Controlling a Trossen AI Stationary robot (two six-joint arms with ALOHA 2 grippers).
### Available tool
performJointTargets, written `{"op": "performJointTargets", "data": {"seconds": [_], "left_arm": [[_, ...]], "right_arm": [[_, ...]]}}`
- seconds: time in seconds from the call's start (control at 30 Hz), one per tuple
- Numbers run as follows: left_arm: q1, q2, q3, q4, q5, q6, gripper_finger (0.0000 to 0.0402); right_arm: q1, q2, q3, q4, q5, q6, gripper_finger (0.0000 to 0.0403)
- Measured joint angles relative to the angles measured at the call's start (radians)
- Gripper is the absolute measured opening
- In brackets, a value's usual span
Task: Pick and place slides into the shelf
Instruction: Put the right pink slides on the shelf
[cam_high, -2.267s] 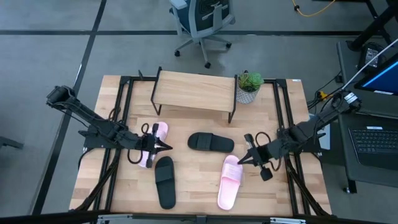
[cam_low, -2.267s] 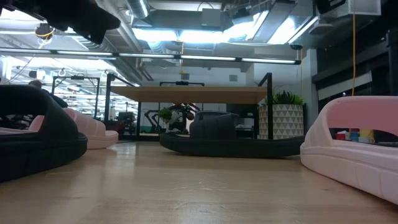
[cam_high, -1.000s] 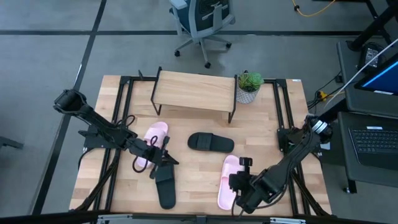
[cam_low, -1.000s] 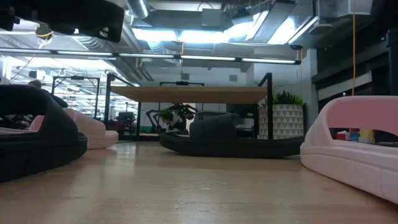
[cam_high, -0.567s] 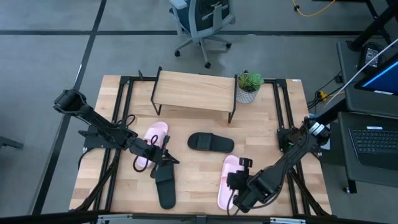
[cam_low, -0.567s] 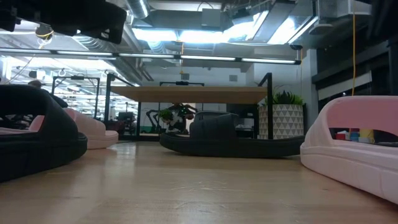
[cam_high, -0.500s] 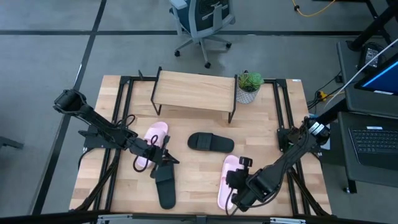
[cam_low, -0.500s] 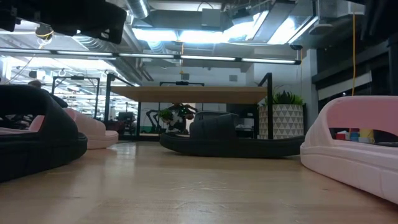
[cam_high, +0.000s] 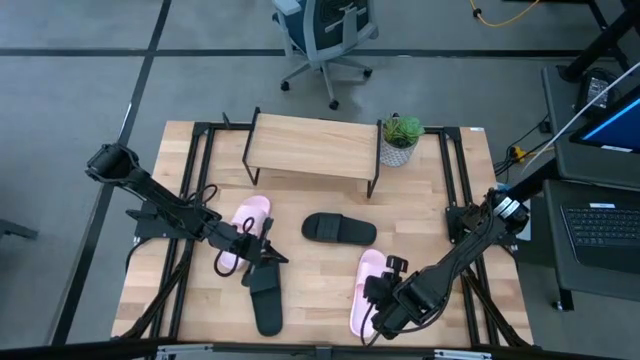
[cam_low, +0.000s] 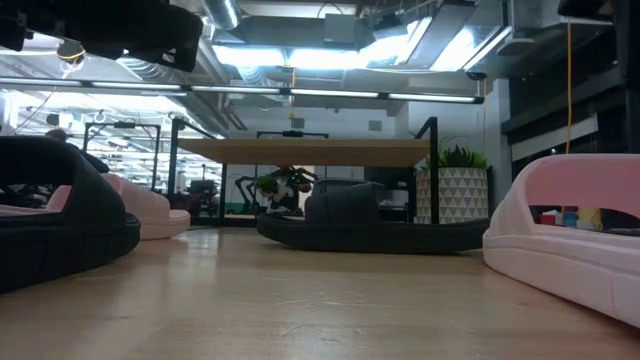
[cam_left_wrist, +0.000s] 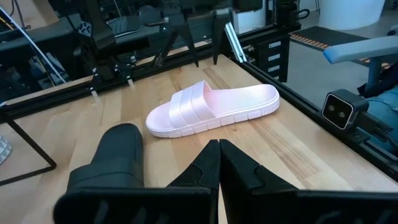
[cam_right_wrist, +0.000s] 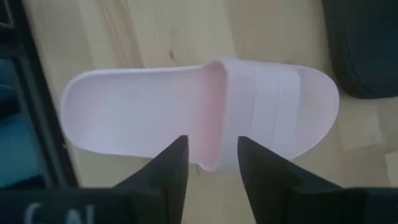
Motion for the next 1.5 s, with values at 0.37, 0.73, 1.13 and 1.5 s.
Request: {"op": "performJointTargets", "data": {"seconds": [0.37, 0.73, 1.13, 1.5], "left_arm": [[0.0, 0.0, 0.0, -0.001, 0.0, -0.003, 0.0], [0.0, 0.0, 0.0, -0.009, 0.0, -0.025, 0.0], [0.0, 0.0, -0.001, -0.008, 0.0, -0.027, 0.0], [0.0, 0.0, -0.001, -0.008, 0.0, -0.027, 0.0]], "right_arm": [[-0.011, 0.029, 0.0, 0.003, 0.004, -0.042, 0.0121], [-0.032, 0.082, -0.001, -0.001, -0.007, -0.071, 0.0121], [-0.048, 0.095, -0.001, -0.021, -0.009, -0.068, 0.0121], [-0.05, 0.101, -0.001, -0.03, -0.009, -0.066, 0.0121]]}}
